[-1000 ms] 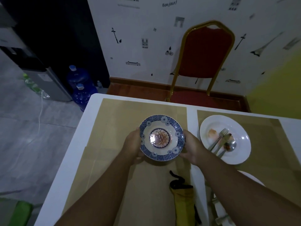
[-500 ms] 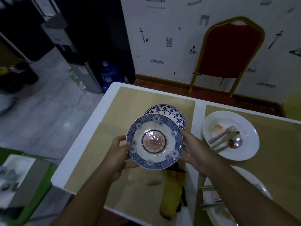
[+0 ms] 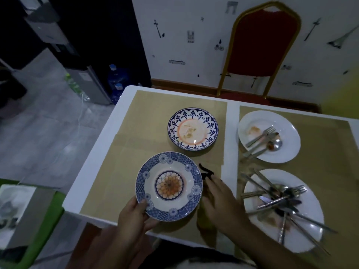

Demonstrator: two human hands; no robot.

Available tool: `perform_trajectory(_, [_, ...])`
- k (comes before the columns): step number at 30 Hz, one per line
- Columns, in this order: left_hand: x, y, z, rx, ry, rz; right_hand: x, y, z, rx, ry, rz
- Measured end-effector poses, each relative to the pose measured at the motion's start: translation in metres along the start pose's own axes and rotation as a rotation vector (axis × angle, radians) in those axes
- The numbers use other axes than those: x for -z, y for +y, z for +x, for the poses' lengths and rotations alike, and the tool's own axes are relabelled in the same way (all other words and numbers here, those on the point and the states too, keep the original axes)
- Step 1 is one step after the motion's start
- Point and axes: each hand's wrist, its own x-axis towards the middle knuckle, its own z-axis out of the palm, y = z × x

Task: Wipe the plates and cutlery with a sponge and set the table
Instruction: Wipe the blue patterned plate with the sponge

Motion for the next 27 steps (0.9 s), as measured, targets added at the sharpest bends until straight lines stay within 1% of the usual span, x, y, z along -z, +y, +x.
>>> perform_trajectory(2, [0.007,0.0,0.004,-0.005,-0.006,-0.02,-0.021,0.006,0.001,0.014,-0.021,-0.175])
perform_trajectory(3, [0.011,0.0,0.007,-0.011,-0.012,-0.02,-0.027,0.004,0.003,0.011,-0.02,-0.213])
perform_trajectory(8, [0.022,0.0,0.017,-0.032,-0.06,0.01,-0.056,0.02,0.018,-0.033,0.019,-0.304])
perform_trajectory(11, [0.024,0.0,0.02,-0.031,-0.089,0.012,-0.066,0.025,0.019,-0.021,0.069,-0.225])
perform_trajectory(13, [0.023,-0.002,0.02,-0.022,-0.09,0.006,-0.067,0.031,0.02,-0.043,0.055,-0.181])
perform_trajectory(15, [0.022,-0.005,0.02,-0.011,-0.082,-0.005,-0.063,0.034,0.022,-0.027,0.041,-0.138])
perform_trajectory(17, [0.02,-0.007,0.018,-0.004,-0.079,-0.015,-0.051,0.031,0.023,-0.025,0.056,-0.036])
perform_trajectory(19, [0.017,-0.009,0.017,0.001,-0.073,-0.031,-0.029,0.02,0.021,-0.111,0.084,0.127])
perform_trajectory(20, [0.015,-0.01,0.016,0.004,-0.069,-0.038,-0.015,0.013,0.019,-0.182,0.1,0.258])
perform_trajectory(21, [0.014,-0.01,0.015,0.009,-0.063,-0.046,-0.002,0.006,0.017,-0.271,0.109,0.446])
perform_trajectory(23, [0.011,-0.009,0.013,0.014,-0.048,-0.067,0.018,-0.008,0.015,-0.369,0.107,0.8])
perform_trajectory(24, [0.01,-0.008,0.012,0.014,-0.045,-0.075,0.025,-0.011,0.014,-0.371,0.121,0.862])
perform_trajectory(27, [0.005,-0.007,0.009,-0.004,-0.048,-0.079,0.04,-0.024,0.013,-0.308,0.118,0.786])
